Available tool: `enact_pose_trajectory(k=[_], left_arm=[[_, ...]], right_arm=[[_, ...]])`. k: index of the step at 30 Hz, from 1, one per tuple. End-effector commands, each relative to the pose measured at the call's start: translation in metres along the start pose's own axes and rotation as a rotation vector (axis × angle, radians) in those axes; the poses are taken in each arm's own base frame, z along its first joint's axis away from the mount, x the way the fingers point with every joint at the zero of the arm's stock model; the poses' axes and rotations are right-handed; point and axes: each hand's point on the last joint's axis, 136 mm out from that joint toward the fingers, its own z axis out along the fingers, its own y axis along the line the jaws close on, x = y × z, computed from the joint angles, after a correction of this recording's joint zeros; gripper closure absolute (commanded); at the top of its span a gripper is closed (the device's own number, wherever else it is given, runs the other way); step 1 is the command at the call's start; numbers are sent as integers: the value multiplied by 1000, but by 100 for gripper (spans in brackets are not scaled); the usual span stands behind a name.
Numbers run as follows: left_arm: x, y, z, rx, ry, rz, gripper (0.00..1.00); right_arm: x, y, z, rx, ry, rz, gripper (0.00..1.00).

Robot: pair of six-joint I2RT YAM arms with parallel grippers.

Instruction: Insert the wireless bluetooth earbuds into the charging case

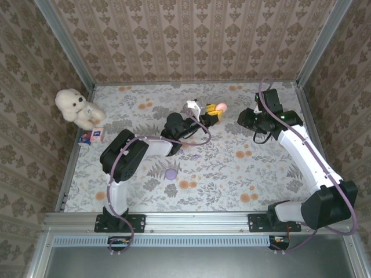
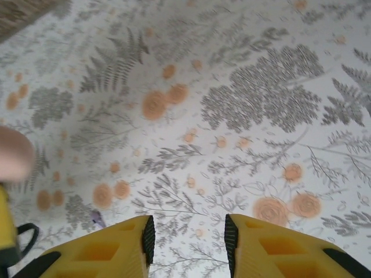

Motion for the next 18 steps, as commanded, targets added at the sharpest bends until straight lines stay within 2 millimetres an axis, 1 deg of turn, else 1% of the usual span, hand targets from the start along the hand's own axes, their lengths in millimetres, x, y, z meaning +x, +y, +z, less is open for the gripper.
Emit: enact_pose_trajectory(k=[1, 5, 9, 11, 14, 18], left_arm=[[22, 27, 0, -139, 34, -157, 100], [74, 59, -4, -313, 237, -419, 100], [121, 70, -6, -429, 477, -587, 100], [131, 69, -4, -444, 538, -634, 100], [149, 70, -6, -481, 615, -718, 100], [170, 72, -14, -534, 714, -793, 95]], right_arm=[[10, -14, 9, 51, 22, 29, 58], [15, -16, 16, 44, 29, 45, 57], [19, -16, 22, 32, 36, 59, 57], [21, -16, 25, 23, 40, 64, 57], [24, -16, 29, 15, 43, 68, 56], [28, -15, 32, 1, 50, 72, 56]])
